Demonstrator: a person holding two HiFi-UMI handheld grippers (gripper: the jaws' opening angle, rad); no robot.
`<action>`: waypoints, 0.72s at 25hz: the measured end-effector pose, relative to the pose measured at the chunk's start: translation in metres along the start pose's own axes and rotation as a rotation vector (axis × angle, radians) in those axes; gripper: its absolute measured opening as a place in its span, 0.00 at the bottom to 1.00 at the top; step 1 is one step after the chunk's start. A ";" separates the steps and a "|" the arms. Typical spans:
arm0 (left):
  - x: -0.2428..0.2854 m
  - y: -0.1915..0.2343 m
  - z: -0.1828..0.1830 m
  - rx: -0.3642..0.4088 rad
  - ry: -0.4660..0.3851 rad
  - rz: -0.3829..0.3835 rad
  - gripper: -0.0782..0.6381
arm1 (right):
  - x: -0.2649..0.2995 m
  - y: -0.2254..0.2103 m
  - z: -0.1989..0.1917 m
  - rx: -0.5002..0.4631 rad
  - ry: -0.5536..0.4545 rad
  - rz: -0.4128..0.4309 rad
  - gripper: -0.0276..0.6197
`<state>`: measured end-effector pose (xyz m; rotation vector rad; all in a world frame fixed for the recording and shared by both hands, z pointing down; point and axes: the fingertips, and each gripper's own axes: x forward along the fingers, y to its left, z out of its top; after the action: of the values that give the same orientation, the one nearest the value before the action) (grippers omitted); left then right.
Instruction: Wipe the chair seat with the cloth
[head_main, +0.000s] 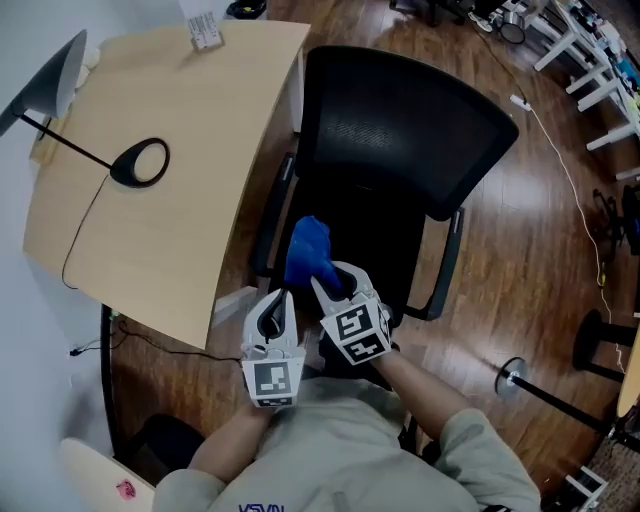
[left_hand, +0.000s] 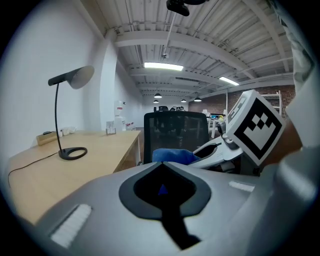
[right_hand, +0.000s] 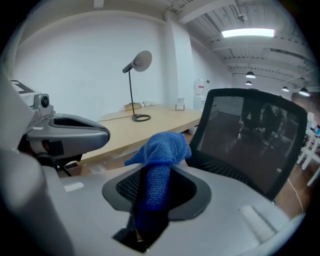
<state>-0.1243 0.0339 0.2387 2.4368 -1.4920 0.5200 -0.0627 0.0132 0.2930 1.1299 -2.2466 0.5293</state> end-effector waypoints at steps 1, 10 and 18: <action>0.007 -0.007 -0.001 0.005 0.006 -0.004 0.12 | 0.001 -0.010 -0.008 0.005 0.014 -0.006 0.22; 0.083 -0.013 -0.055 0.043 0.090 -0.023 0.12 | 0.073 -0.055 -0.062 0.052 0.103 -0.029 0.22; 0.159 0.009 -0.126 0.051 0.129 -0.025 0.12 | 0.175 -0.100 -0.094 0.122 0.118 -0.043 0.22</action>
<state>-0.0883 -0.0509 0.4191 2.4058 -1.4114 0.7043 -0.0366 -0.0945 0.4855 1.1735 -2.1082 0.7052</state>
